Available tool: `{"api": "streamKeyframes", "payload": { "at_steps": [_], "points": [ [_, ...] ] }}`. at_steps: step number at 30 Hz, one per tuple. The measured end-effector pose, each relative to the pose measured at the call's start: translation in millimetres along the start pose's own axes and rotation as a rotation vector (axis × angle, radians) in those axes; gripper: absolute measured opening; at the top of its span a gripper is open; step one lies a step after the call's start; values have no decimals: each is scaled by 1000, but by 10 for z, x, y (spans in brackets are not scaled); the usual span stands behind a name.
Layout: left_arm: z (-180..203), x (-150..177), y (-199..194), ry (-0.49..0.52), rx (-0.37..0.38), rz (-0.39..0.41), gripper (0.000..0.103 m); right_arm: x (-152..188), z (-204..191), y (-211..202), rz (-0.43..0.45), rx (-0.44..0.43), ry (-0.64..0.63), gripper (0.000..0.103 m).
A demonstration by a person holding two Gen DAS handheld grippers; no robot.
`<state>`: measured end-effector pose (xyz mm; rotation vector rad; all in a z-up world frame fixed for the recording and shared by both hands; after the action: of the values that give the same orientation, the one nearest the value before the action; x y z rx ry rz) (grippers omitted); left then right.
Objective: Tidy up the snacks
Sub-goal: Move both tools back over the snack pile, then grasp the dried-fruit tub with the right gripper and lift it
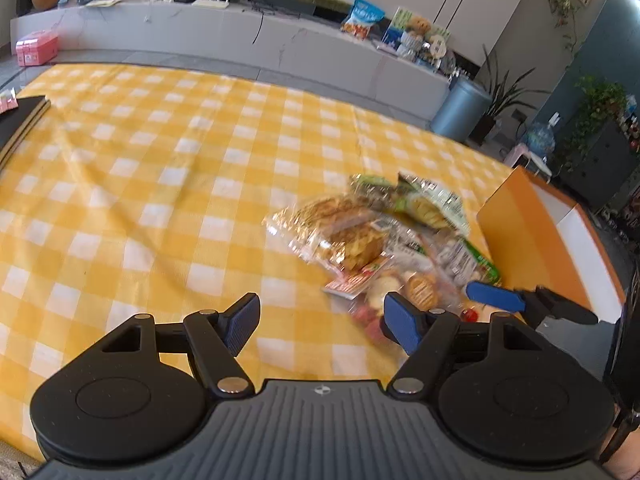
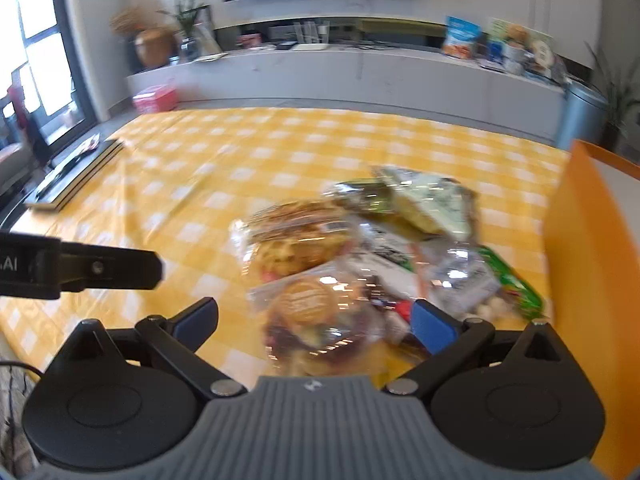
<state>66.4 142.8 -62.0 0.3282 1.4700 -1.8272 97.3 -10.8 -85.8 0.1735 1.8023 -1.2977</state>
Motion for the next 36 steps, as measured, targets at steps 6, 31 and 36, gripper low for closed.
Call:
{"api": "streamKeyframes", "payload": {
  "at_steps": [6, 31, 36],
  "points": [
    [-10, 25, 113, -11, -26, -23, 83, 12, -81, 206, -20, 49, -51, 83],
    [769, -41, 174, 311, 75, 55, 85, 477, 790, -725, 33, 138, 290, 65],
    [1030, -305, 361, 434, 78, 39, 87, 590, 793, -655, -5, 165, 302, 64]
  ]
}}
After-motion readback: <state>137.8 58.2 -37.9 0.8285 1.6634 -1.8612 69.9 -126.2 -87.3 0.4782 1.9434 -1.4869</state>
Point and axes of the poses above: each gripper's, at about its wrist camera, not at the fingertips, and y roughly the way its jaws point, z to its right, x to its underside, the point moved 1 cm from there along y, roughly the way its jaws point, and after that the axes turned 2 degrees about z, right-handed, at the moved point
